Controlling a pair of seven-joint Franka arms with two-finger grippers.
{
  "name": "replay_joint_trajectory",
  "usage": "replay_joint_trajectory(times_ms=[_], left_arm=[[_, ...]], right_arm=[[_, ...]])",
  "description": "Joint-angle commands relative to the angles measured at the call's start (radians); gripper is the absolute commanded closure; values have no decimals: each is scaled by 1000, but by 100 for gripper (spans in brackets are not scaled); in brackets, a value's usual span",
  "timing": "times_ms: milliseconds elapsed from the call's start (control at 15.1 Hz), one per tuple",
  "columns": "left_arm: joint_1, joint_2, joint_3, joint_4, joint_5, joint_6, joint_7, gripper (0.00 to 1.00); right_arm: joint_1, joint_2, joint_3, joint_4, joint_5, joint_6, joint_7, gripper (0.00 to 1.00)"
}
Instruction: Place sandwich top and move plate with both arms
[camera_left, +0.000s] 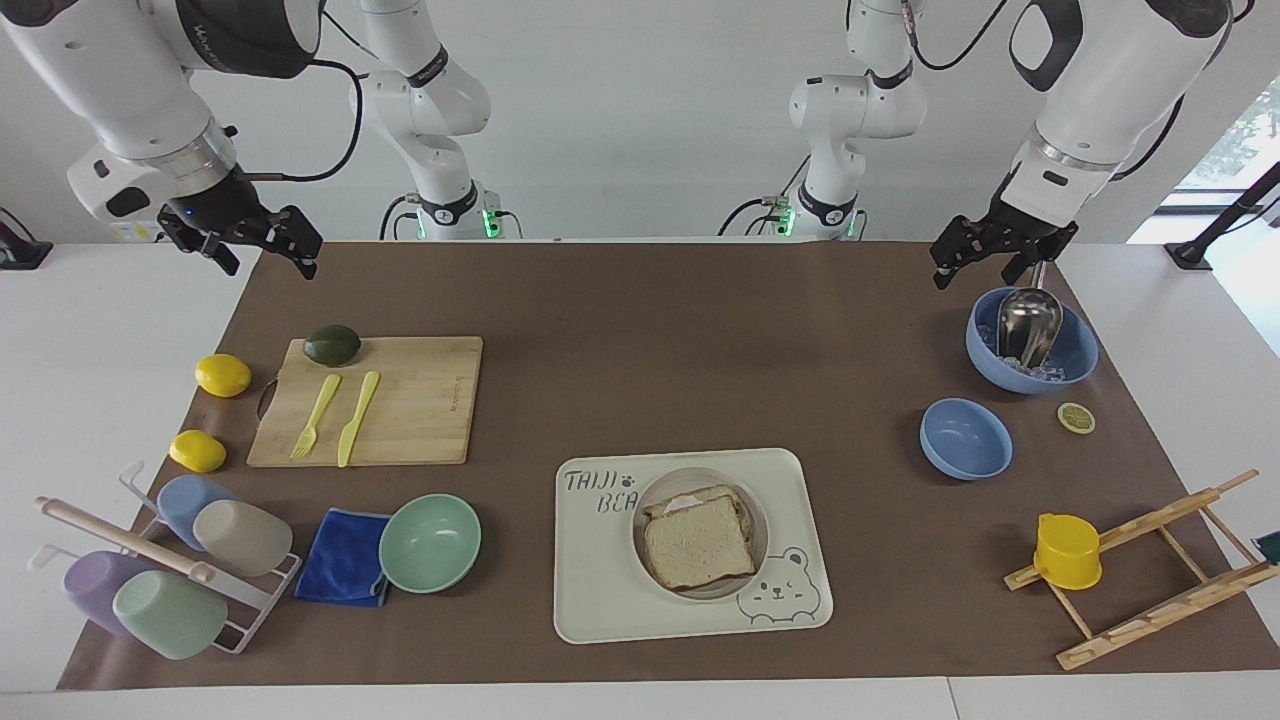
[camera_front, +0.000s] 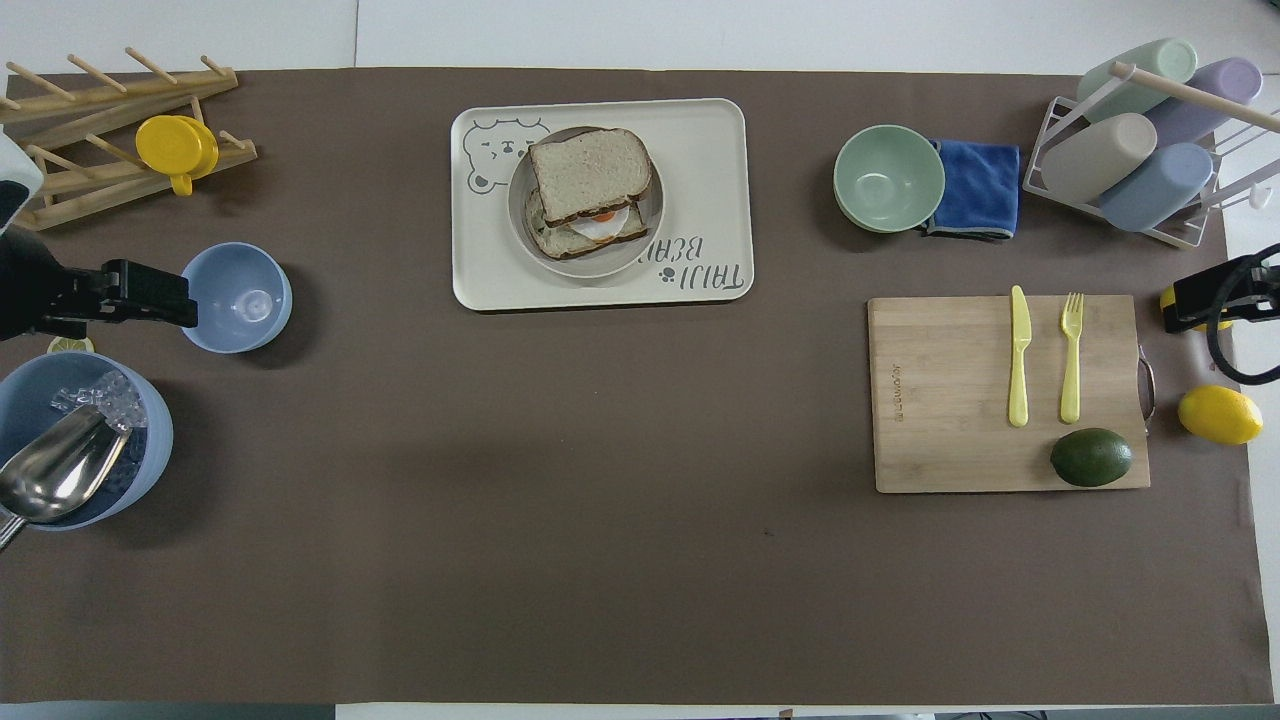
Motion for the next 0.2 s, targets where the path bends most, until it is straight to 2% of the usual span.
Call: replay_joint_trajectory(times_ms=[0, 132], left_arm=[[8, -1, 6, 7, -23, 3, 7, 0], [6, -1, 6, 8, -25, 5, 7, 0]], right_arm=[[-9, -22, 6, -20, 17, 3, 8, 0], [-9, -22, 4, -20, 17, 3, 8, 0]])
